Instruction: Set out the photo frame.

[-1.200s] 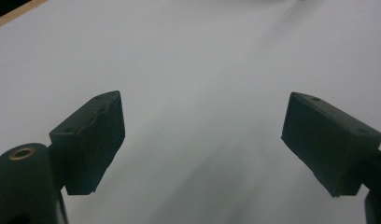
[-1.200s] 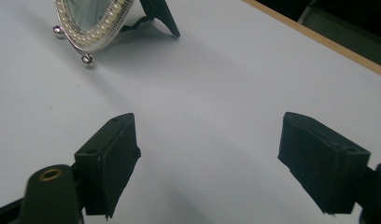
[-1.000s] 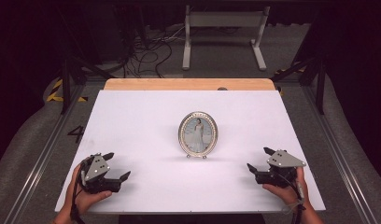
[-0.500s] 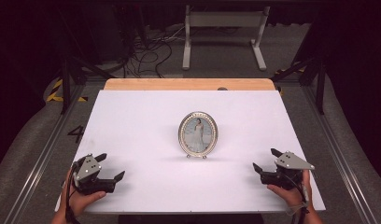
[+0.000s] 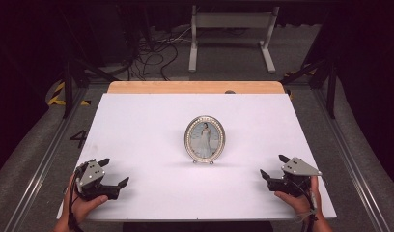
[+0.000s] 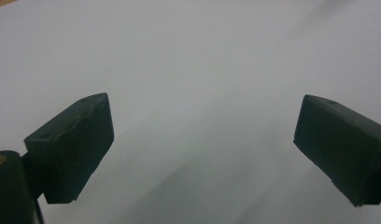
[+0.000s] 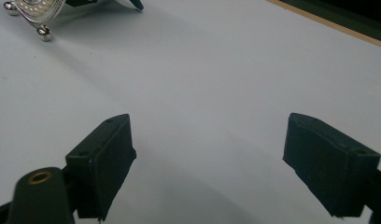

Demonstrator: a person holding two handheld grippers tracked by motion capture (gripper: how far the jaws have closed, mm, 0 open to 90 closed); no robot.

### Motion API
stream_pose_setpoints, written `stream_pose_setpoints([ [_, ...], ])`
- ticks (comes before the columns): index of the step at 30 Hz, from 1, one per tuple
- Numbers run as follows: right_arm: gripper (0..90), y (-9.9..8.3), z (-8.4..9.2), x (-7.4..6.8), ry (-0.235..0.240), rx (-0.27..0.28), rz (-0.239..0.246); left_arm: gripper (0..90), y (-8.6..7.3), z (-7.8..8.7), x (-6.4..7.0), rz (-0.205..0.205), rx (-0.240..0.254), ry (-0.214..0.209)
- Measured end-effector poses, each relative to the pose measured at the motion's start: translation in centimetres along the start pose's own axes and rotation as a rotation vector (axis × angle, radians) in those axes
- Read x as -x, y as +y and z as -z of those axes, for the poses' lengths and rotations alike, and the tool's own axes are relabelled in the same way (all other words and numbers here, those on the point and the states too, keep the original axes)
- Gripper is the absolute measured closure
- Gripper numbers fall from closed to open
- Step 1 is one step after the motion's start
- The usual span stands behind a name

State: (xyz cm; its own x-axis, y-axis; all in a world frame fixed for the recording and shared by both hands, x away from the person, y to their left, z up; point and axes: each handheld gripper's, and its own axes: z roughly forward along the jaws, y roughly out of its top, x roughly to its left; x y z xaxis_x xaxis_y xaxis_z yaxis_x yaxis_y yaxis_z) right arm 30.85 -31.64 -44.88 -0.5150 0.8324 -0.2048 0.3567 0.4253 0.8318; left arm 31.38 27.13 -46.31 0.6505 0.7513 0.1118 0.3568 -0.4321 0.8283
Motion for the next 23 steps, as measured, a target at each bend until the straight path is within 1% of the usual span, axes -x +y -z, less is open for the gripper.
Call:
stream_pose_setpoints([
  [1, 16.2, -0.02, -0.05, 0.0, 0.001, -0.005, 0.003, 6.1, 0.02, 0.02, 0.01, -0.005, -0.002, 0.011],
  [5, 15.8, 0.02, -0.15, -0.13, 0.003, -0.01, 0.006, 5.6, -0.07, 0.03, -0.17, -0.005, -0.002, 0.02],
  [7, 15.8, 0.02, -0.12, -0.18, 0.001, -0.01, 0.011, 5.2, -0.05, -0.05, -0.2, 0.004, -0.001, 0.019],
  [12, 15.8, -0.11, -0.08, -0.11, -0.004, -0.009, 0.012, 5.2, 0.09, -0.34, 0.0, -0.01, -0.013, 0.016],
  [15, 15.8, -0.11, -0.03, -0.04, -0.008, -0.007, 0.01, 5.2, 0.1, -0.37, 0.1, -0.015, -0.012, 0.011],
  [16, 15.8, -0.11, -0.02, -0.05, -0.009, -0.006, 0.012, 5.1, 0.1, -0.38, 0.1, -0.013, -0.014, 0.015],
  [20, 15.8, -0.12, -0.04, -0.05, -0.011, -0.008, 0.011, 5.1, 0.11, -0.46, 0.02, -0.008, -0.011, 0.008],
  [23, 15.8, -0.1, -0.04, -0.05, -0.013, -0.008, 0.009, 5.1, 0.12, -0.55, 0.02, -0.014, -0.017, 0.008],
])
